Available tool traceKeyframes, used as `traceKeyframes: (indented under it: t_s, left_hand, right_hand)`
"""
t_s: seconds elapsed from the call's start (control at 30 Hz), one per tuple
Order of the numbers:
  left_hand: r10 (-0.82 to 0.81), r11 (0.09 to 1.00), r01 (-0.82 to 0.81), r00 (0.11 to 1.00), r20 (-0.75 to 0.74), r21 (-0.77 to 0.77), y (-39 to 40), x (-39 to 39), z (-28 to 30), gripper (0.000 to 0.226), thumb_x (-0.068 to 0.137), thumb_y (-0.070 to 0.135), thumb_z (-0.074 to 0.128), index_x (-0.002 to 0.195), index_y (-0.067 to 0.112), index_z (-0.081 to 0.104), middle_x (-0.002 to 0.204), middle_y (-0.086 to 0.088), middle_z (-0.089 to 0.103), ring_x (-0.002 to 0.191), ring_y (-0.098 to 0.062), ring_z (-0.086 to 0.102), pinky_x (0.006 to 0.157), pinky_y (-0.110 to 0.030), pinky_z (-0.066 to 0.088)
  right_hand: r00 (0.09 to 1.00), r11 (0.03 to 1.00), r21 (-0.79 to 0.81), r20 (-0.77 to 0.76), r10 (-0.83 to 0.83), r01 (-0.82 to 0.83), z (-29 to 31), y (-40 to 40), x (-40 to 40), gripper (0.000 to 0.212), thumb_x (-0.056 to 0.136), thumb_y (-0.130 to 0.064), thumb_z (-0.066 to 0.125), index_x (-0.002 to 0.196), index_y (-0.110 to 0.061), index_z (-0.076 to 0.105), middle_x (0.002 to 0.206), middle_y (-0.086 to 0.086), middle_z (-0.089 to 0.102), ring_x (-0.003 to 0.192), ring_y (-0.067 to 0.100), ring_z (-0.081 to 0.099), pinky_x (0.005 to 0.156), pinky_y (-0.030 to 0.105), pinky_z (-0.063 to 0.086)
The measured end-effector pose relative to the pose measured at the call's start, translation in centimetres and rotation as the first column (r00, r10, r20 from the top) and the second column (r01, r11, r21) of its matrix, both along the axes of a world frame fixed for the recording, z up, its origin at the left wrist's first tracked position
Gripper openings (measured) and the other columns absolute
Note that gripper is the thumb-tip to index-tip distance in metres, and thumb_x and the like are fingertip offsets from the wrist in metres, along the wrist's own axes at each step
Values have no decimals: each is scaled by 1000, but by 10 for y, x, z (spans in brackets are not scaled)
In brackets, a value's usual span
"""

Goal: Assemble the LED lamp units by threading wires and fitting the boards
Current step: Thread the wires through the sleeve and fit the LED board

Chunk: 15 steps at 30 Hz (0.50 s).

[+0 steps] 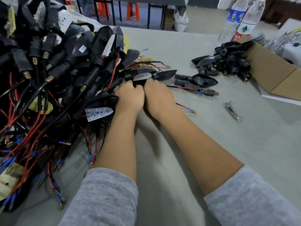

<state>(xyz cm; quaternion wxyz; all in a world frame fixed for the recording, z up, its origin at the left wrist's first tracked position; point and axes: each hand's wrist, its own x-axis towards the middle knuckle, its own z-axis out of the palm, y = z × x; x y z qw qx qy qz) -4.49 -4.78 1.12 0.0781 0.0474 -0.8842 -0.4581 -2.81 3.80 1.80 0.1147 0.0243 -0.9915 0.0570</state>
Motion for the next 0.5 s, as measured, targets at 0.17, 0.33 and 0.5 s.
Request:
traceKeyframes:
  t_s: [0.17, 0.33, 0.5]
  left_hand:
    - [62, 980, -49, 996, -63, 194, 1, 6, 6, 43, 91, 12, 42, 134, 10, 52, 137, -20, 45, 132, -33, 34, 114, -37, 23]
    - [78, 936, -65, 997, -24, 346, -1, 7, 13, 34, 92, 13, 45, 117, -8, 53, 126, -39, 47, 124, -44, 42, 108, -48, 33]
    - [46, 899, -43, 999, 4, 436, -2, 9, 14, 38, 95, 12, 42, 122, -13, 46, 135, -40, 38, 132, -44, 34, 112, -48, 28]
  right_hand:
    - [990, 997, 75, -142, -24, 35, 19, 24, 4, 38, 88, 0, 45, 125, -7, 38, 108, 15, 66, 97, 36, 63, 63, 35, 31]
    - [991, 999, 31, -131, 31, -27, 33, 48, 24, 17, 94, -10, 44, 110, -13, 47, 99, 11, 62, 83, 33, 49, 59, 34, 26]
    - [994, 960, -260, 16, 112, -104, 19, 48, 45, 9, 94, -24, 47, 89, -19, 53, 88, 2, 58, 92, 29, 57, 73, 36, 45]
